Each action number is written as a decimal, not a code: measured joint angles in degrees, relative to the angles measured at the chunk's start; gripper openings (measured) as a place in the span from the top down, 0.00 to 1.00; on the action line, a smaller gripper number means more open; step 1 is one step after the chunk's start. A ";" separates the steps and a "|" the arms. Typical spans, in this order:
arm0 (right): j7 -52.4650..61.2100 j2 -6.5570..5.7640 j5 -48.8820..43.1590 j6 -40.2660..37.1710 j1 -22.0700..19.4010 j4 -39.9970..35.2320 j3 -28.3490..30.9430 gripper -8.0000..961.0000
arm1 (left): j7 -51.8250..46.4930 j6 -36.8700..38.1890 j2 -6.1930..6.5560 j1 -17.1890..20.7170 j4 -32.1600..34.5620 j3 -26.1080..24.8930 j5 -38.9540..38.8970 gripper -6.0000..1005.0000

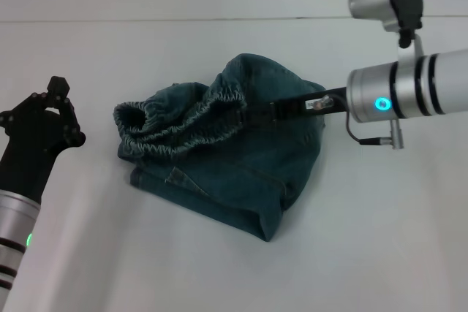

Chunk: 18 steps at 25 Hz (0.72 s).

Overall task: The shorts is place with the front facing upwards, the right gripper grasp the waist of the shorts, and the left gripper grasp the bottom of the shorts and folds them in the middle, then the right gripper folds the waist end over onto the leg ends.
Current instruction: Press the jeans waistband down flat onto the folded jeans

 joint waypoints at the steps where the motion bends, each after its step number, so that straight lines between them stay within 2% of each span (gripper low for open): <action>1: -0.09 0.05 0.11 0.68 0.89 0.81 -0.17 0.03 | 0.00 0.03 0.00 -0.01 0.00 0.00 0.00 0.98; 5: -0.34 0.22 0.51 2.94 3.61 2.80 -0.37 0.03 | 0.00 0.07 -0.01 -0.02 -0.02 0.00 0.00 0.98; 12: -1.36 0.24 3.43 6.12 5.80 3.27 -0.37 0.03 | 0.00 -0.13 -0.09 0.40 0.15 -0.01 0.00 0.98; 15: -1.27 0.14 3.55 5.85 5.92 3.69 -0.37 0.03 | 0.01 -0.22 -0.09 0.42 0.02 0.00 0.00 0.98; 18: -0.85 -0.08 3.90 3.53 4.30 2.89 -0.05 0.03 | 0.02 -0.12 -0.09 0.67 0.15 0.00 0.00 0.98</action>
